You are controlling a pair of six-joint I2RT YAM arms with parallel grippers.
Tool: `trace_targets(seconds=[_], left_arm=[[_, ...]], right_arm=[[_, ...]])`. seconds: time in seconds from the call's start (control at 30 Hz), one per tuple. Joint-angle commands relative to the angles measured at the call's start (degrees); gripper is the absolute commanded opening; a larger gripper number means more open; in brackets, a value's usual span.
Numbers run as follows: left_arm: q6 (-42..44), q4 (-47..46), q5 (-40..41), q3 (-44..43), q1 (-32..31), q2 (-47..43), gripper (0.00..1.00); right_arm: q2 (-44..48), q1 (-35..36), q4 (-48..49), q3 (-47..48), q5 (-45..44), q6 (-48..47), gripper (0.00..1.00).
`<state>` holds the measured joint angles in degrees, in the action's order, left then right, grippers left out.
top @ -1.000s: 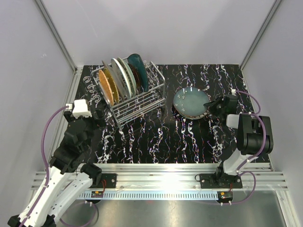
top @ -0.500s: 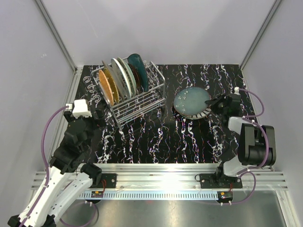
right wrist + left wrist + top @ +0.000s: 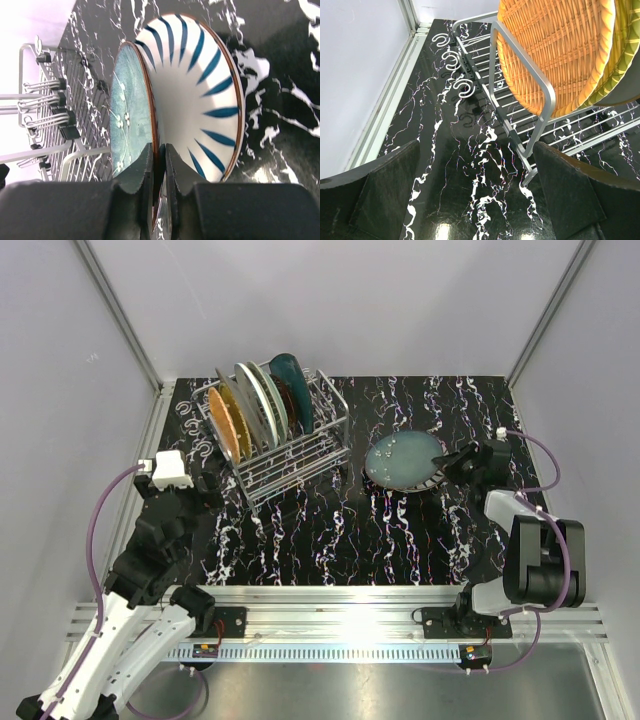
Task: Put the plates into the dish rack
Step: Grab a plate with the right arm
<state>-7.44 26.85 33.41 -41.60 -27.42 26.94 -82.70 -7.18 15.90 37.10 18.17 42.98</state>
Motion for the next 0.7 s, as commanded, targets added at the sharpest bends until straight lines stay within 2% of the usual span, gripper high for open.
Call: trace_targets(seconds=[0.0, 0.17, 0.5, 0.67], left_arm=[[0.3, -2.6, 1.5, 0.1, 0.0, -0.7, 0.99], [0.3, -2.6, 1.7, 0.1, 0.0, -0.8, 0.99], [0.2, -2.6, 1.7, 0.2, 0.0, -0.9, 0.99], [0.2, -2.6, 1.9, 0.1, 0.0, -0.7, 0.99]], right_arm=[[3.9, 0.2, 4.2, 4.0, 4.6, 5.0, 0.0], [5.8, 0.2, 3.5, 4.9, 6.2, 6.9, 0.0], [15.4, 0.2, -11.4, 11.9, 2.0, 4.4, 0.0], [17.4, 0.2, -14.3, 16.1, 2.3, 4.0, 0.0]])
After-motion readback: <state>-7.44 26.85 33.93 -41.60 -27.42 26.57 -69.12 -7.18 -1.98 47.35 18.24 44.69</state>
